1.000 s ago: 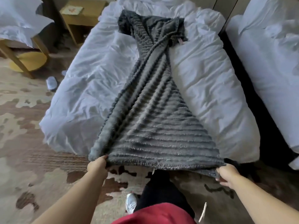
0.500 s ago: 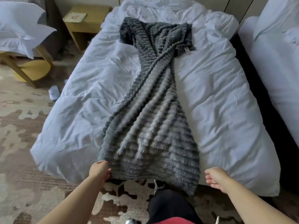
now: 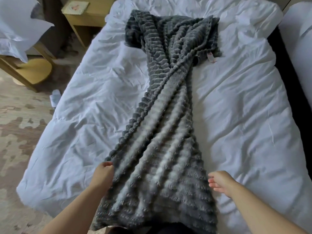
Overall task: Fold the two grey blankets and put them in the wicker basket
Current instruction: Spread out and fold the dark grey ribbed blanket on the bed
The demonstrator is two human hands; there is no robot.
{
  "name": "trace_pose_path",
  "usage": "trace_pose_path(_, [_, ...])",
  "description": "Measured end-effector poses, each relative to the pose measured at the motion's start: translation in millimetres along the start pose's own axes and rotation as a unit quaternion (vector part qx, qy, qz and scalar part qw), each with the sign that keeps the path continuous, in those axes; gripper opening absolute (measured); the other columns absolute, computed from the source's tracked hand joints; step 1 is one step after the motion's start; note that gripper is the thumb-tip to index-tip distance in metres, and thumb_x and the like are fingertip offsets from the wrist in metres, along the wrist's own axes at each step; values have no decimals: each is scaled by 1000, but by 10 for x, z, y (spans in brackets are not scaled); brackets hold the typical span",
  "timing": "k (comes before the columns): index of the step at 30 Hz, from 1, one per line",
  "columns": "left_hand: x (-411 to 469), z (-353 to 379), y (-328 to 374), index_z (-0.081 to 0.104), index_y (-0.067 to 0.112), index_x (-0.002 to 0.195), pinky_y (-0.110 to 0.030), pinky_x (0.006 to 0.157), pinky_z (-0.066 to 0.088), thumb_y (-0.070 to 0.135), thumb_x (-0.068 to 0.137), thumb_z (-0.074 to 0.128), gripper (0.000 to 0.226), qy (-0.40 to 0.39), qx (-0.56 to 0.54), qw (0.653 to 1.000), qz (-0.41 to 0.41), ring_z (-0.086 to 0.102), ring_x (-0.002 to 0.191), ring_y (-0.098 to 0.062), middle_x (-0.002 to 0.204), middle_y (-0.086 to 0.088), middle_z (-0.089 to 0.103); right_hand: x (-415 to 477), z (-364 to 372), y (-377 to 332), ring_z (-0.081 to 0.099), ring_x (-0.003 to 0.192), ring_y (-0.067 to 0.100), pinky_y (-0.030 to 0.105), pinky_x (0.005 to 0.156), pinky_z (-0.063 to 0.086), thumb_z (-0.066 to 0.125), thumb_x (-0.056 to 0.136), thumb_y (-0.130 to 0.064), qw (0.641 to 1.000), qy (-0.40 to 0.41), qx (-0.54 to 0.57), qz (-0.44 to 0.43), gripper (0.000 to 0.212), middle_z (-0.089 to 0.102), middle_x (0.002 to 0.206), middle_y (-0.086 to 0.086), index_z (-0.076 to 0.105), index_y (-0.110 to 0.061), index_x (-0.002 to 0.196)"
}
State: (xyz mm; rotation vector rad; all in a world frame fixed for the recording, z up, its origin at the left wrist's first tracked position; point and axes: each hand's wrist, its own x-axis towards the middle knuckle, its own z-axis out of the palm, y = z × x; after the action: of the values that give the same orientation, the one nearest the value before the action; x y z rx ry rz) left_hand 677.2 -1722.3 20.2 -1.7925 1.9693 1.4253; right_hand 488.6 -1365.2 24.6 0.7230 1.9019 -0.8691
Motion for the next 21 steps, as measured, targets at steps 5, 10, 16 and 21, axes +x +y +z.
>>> trace_pose_path(5, [604,180,698,63,18,107,-24,53,42,16,90,50,21,-40,93,992,79,57,57,-20,81,-3,69,366,194,-578,53,68,22,30,66,45,50,94,-12,997,55,31,-42,19,58,78,9,61,-5,108])
trace_pose_path(10, [1348,580,1272,57,19,125,-29,81,44,34,92,57,37,-63,244,952,173,58,103,-26,125,-10,58,807,527,-1037,54,112,29,37,90,42,55,95,-28,989,93,42,-109,31,58,117,5,56,-14,122])
trace_pose_path(16, [1375,990,1437,69,25,97,-20,77,42,21,85,63,14,-204,311,885,279,58,96,-15,96,8,61,932,830,-1184,56,70,26,30,61,40,55,90,-15,987,129,15,-95,7,64,78,7,61,-17,89])
trace_pose_path(21, [1239,1103,1400,63,22,100,-30,84,46,19,89,51,17,-221,333,857,325,54,104,-17,105,5,54,984,820,-1256,54,68,29,32,61,40,55,90,-13,981,171,25,-84,11,61,72,9,62,-9,83])
